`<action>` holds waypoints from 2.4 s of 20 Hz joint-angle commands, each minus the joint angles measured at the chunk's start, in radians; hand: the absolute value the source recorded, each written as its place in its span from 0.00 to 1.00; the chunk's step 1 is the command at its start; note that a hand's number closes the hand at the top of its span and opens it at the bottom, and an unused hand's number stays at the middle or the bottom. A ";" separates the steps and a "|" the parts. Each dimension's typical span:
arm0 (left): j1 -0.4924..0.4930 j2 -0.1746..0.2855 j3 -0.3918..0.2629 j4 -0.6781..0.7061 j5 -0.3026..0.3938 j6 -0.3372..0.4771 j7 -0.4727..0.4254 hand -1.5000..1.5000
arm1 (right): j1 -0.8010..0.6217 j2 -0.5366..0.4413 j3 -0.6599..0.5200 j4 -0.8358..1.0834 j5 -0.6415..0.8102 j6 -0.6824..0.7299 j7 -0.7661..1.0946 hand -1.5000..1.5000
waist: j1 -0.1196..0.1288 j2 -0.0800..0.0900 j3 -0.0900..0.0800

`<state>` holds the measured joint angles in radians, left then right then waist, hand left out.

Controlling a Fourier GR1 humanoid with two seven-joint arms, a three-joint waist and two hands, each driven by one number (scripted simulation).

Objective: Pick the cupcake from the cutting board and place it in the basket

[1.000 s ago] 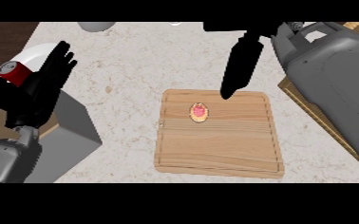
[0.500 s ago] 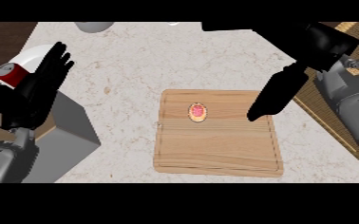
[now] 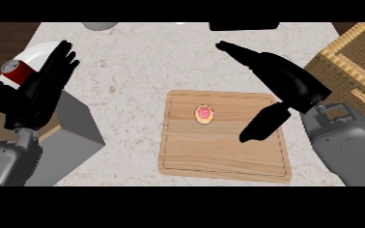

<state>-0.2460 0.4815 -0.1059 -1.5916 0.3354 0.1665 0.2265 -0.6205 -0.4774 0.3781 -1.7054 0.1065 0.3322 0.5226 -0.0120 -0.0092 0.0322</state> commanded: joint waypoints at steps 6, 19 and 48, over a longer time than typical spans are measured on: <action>0.025 -0.002 0.000 0.126 -0.028 -0.005 0.017 0.50 | 0.073 0.166 0.061 0.191 0.165 -0.204 -0.182 0.00 | 0.034 0.024 -0.032; 0.030 -0.015 0.017 0.170 -0.037 -0.014 -0.001 0.50 | 0.093 0.188 0.153 0.379 0.272 -0.178 -0.256 0.00 | 0.017 0.018 -0.033; 0.057 -0.027 0.035 0.146 -0.063 -0.033 -0.006 0.50 | 0.099 0.250 0.166 0.569 0.396 -0.227 -0.406 0.00 | 0.023 0.016 -0.033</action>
<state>-0.2713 0.4570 -0.0763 -1.5570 0.2951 0.1300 0.2326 -0.5136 -0.2378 0.5405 -1.1793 0.4766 0.1165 0.1206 0.0044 -0.0108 0.0335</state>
